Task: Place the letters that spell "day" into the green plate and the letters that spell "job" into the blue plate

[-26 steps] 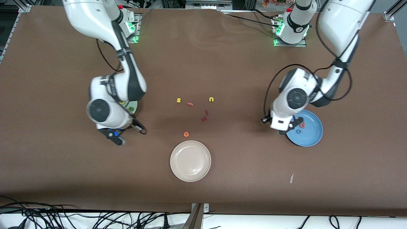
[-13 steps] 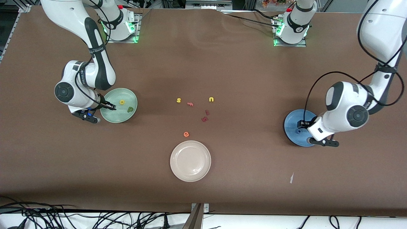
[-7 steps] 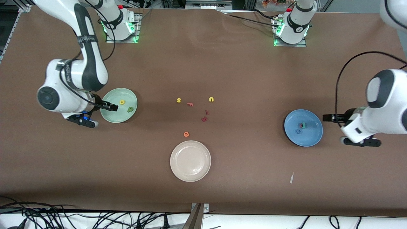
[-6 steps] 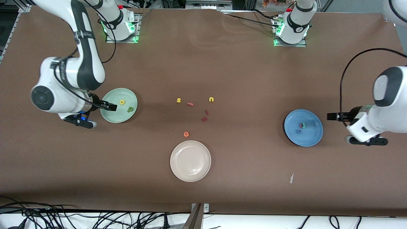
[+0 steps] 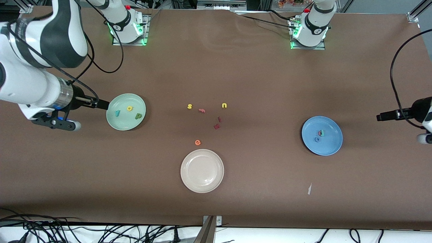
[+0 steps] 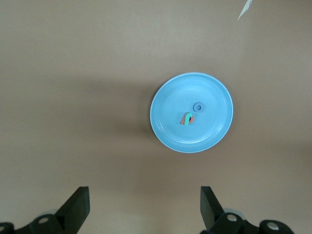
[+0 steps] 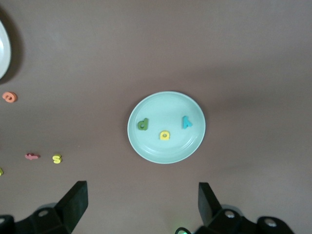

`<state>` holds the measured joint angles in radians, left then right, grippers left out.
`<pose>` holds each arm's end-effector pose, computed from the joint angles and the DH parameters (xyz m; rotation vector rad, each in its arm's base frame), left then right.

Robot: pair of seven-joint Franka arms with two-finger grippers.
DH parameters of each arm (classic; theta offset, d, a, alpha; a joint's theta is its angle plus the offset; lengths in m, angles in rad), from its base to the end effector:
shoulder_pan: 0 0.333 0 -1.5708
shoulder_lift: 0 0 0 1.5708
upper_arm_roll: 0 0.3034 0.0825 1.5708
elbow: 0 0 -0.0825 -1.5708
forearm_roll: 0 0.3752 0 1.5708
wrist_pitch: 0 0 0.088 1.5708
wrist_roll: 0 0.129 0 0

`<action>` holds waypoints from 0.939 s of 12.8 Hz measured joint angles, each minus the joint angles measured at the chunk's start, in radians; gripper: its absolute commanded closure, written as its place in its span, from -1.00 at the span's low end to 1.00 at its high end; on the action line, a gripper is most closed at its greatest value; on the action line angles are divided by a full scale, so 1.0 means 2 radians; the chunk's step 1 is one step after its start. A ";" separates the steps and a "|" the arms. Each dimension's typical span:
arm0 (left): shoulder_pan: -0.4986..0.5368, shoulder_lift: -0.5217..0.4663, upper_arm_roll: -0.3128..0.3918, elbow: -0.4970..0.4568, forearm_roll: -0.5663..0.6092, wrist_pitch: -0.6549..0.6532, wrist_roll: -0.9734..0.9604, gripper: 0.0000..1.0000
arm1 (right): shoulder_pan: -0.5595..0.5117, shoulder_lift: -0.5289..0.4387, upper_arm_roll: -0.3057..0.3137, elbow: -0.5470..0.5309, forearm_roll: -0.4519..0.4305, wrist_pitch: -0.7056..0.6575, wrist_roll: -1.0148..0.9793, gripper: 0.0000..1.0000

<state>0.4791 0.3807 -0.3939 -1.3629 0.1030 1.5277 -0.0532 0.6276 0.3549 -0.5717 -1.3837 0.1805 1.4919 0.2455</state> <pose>0.6205 0.1028 0.4700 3.0750 0.2236 -0.2890 0.6062 0.1062 0.4882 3.0759 -0.2811 -0.2913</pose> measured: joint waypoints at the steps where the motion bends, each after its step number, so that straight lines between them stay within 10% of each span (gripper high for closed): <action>1: -0.013 -0.015 0.011 0.001 -0.002 0.001 0.000 -1.00 | -0.012 -0.008 0.016 0.003 -0.016 0.010 -0.001 -1.00; 7: -0.197 -0.136 0.155 -0.030 -0.056 -0.006 -0.004 -1.00 | -0.265 -0.121 0.257 -0.098 -0.065 0.093 -0.006 -1.00; 12: -0.215 -0.145 0.179 -0.076 -0.079 0.001 -0.004 -1.00 | -0.307 -0.240 0.308 -0.228 -0.069 0.127 -0.008 -1.00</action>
<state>0.0489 0.0900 -0.0358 -1.5157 -0.0553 1.5304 -0.0609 0.0141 -0.1259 0.0453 -1.8391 0.0422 1.7468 0.2295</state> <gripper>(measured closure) 0.000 0.000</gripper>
